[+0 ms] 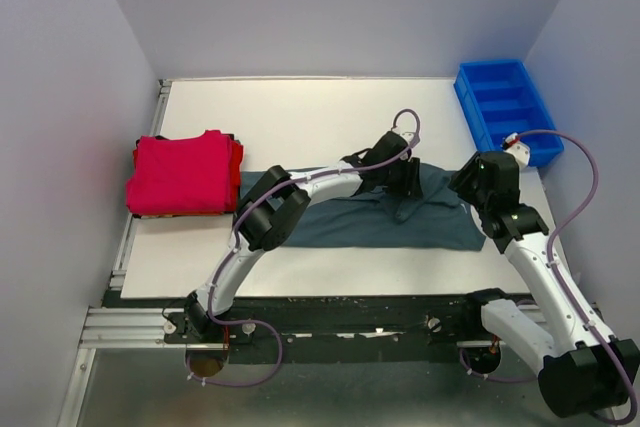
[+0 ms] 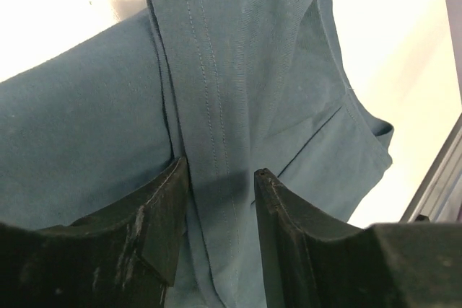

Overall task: Fold and stack the t-shirts
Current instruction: Fold the other side of the tshirt into a rectangle

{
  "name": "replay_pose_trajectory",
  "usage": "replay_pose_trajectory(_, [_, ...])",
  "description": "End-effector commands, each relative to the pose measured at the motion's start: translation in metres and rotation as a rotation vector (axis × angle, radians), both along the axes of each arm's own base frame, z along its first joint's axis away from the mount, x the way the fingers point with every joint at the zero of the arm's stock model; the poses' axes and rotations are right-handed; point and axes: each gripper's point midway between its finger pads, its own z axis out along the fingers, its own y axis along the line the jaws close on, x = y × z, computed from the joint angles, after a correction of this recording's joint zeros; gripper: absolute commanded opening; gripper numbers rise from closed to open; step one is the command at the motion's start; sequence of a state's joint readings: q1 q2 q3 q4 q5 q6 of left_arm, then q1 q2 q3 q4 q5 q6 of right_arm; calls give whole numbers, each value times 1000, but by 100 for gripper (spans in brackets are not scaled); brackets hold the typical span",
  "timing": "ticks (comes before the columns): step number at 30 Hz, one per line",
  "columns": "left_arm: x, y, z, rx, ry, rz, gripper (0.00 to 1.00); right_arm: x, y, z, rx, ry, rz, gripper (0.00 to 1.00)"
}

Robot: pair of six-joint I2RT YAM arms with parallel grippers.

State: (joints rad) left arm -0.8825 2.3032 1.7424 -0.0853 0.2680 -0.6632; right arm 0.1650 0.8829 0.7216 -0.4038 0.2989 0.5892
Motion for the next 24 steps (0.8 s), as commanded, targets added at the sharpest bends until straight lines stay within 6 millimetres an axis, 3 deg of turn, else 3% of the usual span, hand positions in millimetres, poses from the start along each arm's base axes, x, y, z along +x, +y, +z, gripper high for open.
replay_pose_trajectory(1, [-3, -9, 8, -71, 37, -24, 52, 3, -1, 0, 1, -18, 9, 53])
replay_pose_trajectory(3, [-2, -9, 11, -76, 26, -24, 48, 3, -1, -1, 4, -15, 12, 53])
replay_pose_trajectory(7, [-6, -8, 25, -129, -16, -38, 22, 2, -3, -1, 3, -18, 6, 53])
replay_pose_trajectory(9, [-9, -6, 39, -165, -58, -39, 18, 2, -3, -3, 3, -12, 8, 53])
replay_pose_trajectory(11, [-20, -5, 48, -187, -81, -93, 0, 2, -4, -2, 5, -12, 6, 53])
replay_pose_trajectory(18, [-55, 12, 69, -175, -189, -185, 0, 2, -8, -12, 15, 22, -12, 52])
replay_pose_trajectory(24, [-87, 14, 65, -85, -264, -297, 0, 7, -6, -30, 49, 96, 8, 52])
